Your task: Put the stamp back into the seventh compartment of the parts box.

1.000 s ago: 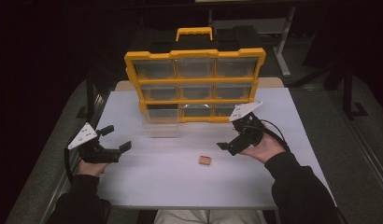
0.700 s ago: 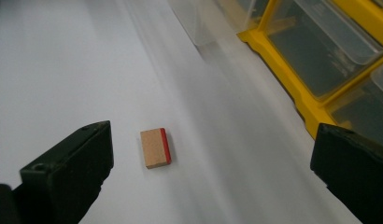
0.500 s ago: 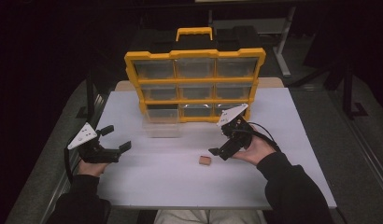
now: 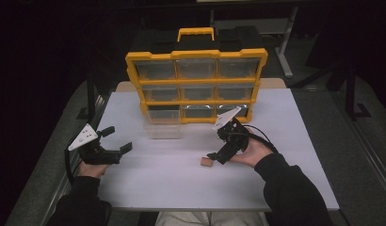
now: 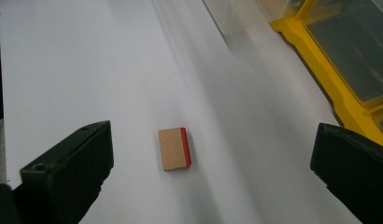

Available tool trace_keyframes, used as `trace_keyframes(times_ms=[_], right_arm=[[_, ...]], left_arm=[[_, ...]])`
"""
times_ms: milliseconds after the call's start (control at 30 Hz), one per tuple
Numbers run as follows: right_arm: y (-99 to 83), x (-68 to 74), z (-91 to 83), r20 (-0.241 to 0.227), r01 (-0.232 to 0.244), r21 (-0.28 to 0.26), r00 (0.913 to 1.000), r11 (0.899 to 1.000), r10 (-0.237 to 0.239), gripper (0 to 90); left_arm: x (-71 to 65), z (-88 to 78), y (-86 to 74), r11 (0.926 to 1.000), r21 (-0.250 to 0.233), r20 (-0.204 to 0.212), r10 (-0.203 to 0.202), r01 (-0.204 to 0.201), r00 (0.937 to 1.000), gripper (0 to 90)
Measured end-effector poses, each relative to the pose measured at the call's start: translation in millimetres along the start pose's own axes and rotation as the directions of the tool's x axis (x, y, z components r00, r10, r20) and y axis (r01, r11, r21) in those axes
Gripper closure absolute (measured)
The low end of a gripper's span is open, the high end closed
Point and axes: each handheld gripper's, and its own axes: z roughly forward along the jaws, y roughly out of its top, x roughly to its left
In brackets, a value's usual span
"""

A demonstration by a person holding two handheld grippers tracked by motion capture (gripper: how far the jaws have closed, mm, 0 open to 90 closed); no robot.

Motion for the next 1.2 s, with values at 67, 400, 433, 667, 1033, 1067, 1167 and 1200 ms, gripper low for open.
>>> trace_keyframes(times_ms=[67,400,433,667,1033,1067,1167,1200], right_arm=[[0.5,0.4,1.4,-0.004,0.005,0.006,1.0000,1.000,-0.005,0.0],[0.7,1.0,14.9,-0.036,0.032,0.051,0.9989,0.998,-0.030,0.0],[0.9,0.9,16.4,-0.040,0.034,0.055,0.9987,0.998,-0.031,0.0],[0.7,-0.1,28.3,-0.061,0.053,0.092,0.9970,0.994,-0.048,0.0],[0.0,0.8,46.8,-0.100,0.091,0.146,0.9920,0.985,-0.076,0.0],[0.1,0.9,47.7,-0.104,0.088,0.149,0.9919,0.985,-0.073,0.0],[0.3,1.4,50.3,-0.114,0.091,0.156,0.9907,0.984,-0.074,0.0],[0.3,1.3,51.1,-0.116,0.095,0.156,0.9903,0.983,-0.078,0.0]], left_arm=[[-0.1,0.0,0.0,1.0000,0.000,0.000,-0.001,0.001,1.0000,0.0],[-0.2,0.1,0.0,1.0000,-0.001,0.005,0.000,0.000,1.0000,0.0],[-0.2,0.1,-0.1,1.0000,-0.001,0.005,0.000,0.000,1.0000,0.0],[-0.2,0.1,-0.1,1.0000,0.001,0.006,0.001,-0.001,1.0000,0.0],[-0.3,0.2,-0.3,1.0000,0.003,0.005,0.001,-0.001,1.0000,0.0],[-0.3,0.1,-0.3,1.0000,0.003,0.004,0.001,-0.001,1.0000,0.0],[-0.3,0.3,-0.3,1.0000,0.002,0.004,-0.001,0.001,1.0000,0.0],[-0.3,0.3,-0.4,1.0000,0.003,0.004,0.000,0.000,1.0000,0.0]])
